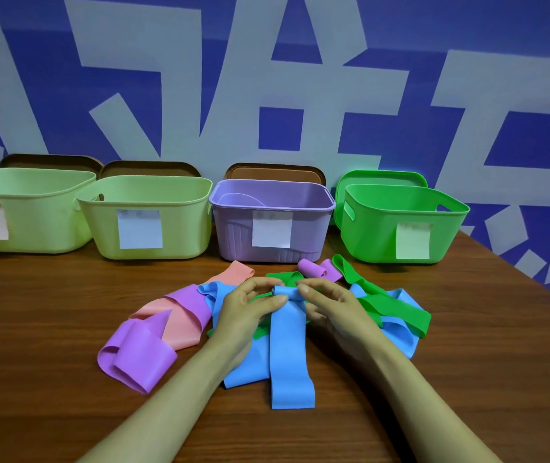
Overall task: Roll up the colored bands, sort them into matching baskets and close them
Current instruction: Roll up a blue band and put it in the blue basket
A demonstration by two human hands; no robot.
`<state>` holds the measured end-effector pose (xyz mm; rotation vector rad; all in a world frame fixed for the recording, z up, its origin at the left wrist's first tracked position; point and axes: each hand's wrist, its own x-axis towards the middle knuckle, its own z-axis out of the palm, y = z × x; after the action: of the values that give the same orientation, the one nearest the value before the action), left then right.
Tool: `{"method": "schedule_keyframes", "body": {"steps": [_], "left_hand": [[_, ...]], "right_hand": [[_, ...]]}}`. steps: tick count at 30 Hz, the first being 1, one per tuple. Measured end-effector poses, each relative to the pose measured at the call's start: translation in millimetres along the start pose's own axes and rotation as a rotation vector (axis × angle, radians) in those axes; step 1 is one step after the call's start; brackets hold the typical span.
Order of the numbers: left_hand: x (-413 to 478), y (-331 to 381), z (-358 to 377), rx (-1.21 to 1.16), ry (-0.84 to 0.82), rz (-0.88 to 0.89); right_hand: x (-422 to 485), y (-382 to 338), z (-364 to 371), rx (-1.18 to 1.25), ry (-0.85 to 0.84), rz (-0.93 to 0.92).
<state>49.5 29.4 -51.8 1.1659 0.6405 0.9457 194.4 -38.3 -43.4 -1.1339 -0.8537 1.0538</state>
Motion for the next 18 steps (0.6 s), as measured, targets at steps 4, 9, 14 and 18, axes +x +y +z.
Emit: {"method": "schedule_keyframes", "body": {"steps": [4, 9, 14, 18], "left_hand": [[-0.4, -0.2, 0.6, 0.006, -0.019, 0.005], [-1.5, -2.4, 3.3, 0.027, -0.053, -0.095], [-3.2, 0.8, 3.7, 0.018, -0.069, -0.093], [-2.1, -1.1, 3.5, 0.032, -0.052, -0.067]], "right_hand": [[-2.2, -0.1, 0.4, -0.069, -0.024, 0.009], [-1.4, 0.4, -1.2, 0.003, 0.010, -0.018], [-0.6, 3.2, -3.7, 0.009, 0.022, -0.043], [-0.6, 3.5, -3.5, -0.042, 0.045, -0.075]]}}
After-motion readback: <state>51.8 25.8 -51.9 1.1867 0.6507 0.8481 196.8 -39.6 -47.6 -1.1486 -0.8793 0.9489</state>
